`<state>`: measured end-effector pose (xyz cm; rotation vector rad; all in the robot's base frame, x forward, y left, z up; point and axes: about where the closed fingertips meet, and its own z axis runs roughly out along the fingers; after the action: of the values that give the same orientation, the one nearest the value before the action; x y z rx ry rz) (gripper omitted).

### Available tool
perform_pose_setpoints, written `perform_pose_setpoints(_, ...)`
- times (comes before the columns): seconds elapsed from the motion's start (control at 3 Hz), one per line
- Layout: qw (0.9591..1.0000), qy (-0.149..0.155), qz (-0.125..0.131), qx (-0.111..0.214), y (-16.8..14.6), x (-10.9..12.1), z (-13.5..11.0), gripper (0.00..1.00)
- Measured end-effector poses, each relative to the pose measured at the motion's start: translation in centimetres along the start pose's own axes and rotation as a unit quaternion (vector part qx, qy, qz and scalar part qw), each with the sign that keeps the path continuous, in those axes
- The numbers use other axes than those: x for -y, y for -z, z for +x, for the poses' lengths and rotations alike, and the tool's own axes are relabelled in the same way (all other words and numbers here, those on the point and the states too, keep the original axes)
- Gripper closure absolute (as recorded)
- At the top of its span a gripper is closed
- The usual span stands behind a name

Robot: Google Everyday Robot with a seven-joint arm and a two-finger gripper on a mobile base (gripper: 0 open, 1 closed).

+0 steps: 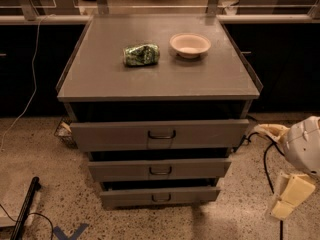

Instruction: Open middle drawer

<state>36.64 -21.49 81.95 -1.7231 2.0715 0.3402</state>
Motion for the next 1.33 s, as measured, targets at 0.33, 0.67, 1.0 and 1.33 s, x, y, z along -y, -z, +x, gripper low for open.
perform_pose_setpoints(0.33,1.0,0.0,0.0,0.0,0.0,0.0,0.0,0.0)
perform_pose_setpoints(0.67,0.9992,-0.028,-0.012,0.025,-3.3,-0.7,0.6,0.0)
perform_pose_setpoints(1.0,0.995,-0.082,-0.032,0.048,-8.6,-1.9,2.1,0.0)
perform_pose_setpoints(1.33,0.9906,-0.117,-0.04,0.057,-12.8,-2.6,3.4,0.0)
